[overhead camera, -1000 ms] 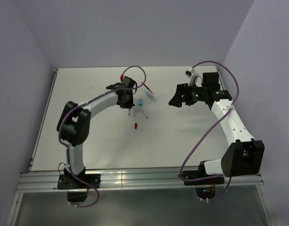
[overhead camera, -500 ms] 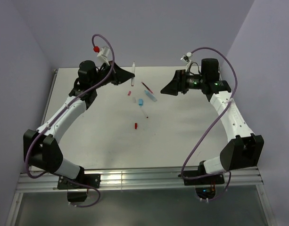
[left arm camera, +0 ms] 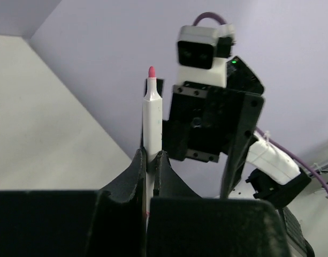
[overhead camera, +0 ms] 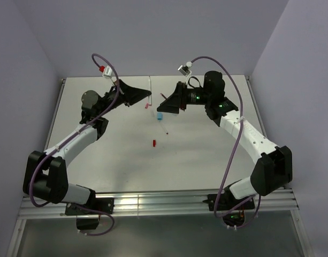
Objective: Insert the pens into the pen caps
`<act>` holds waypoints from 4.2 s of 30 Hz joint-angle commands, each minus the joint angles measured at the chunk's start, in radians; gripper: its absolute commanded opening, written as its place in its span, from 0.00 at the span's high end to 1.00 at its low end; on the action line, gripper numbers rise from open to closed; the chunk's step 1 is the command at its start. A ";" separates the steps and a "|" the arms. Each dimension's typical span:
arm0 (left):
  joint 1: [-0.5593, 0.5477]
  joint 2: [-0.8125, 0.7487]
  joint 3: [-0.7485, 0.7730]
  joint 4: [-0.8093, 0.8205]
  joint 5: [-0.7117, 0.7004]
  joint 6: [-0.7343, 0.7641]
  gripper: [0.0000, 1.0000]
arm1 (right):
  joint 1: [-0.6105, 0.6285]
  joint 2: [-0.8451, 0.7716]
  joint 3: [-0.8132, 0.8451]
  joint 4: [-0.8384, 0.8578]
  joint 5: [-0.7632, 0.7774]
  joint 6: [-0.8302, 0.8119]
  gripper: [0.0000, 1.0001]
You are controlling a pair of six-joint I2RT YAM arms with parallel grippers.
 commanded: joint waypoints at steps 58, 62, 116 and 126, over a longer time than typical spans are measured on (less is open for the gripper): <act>0.049 -0.072 -0.042 -0.025 0.034 -0.033 0.34 | 0.130 0.111 0.038 0.243 0.062 0.192 1.00; 0.127 -0.023 0.163 -0.449 0.091 0.218 0.33 | 0.075 0.044 -0.060 0.213 0.047 0.117 1.00; -0.093 1.091 1.287 -1.421 -0.805 0.923 0.62 | -0.135 0.019 -0.045 -0.631 0.253 -0.548 1.00; -0.105 1.093 1.265 -1.539 -0.760 0.962 0.75 | -0.135 0.022 -0.037 -0.651 0.237 -0.563 1.00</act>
